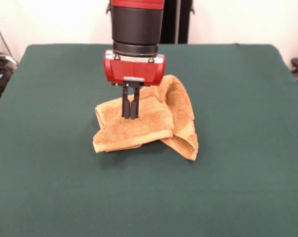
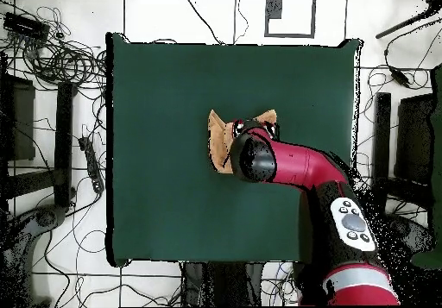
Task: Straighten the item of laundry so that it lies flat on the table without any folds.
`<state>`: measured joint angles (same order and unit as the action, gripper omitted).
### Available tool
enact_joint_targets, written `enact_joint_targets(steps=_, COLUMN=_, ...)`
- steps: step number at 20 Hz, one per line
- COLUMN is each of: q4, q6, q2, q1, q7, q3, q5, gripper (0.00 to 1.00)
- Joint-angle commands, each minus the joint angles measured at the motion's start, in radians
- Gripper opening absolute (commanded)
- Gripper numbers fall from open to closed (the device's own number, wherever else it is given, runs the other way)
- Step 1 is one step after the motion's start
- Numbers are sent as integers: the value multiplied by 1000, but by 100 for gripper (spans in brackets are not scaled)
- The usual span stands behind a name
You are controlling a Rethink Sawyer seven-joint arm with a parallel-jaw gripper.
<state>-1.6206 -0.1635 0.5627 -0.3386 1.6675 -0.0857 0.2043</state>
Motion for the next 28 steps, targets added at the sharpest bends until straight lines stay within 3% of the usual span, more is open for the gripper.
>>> enact_joint_targets(steps=1, q4=-100, q6=42, q2=-95, q1=3, q7=94, q3=-104, q5=51, gripper=0)
enact_joint_targets(steps=14, q4=-86, q6=-34, q2=-88, q1=-32, q7=53, q3=-117, q5=90, gripper=0)
enact_joint_targets(steps=21, q4=-41, q6=-59, q2=-154, q1=-25, q7=43, q3=-80, q5=102, gripper=0)
enact_joint_targets(steps=28, q4=-55, q6=-63, q2=-155, q1=-42, q7=35, q3=-90, q5=103, gripper=0)
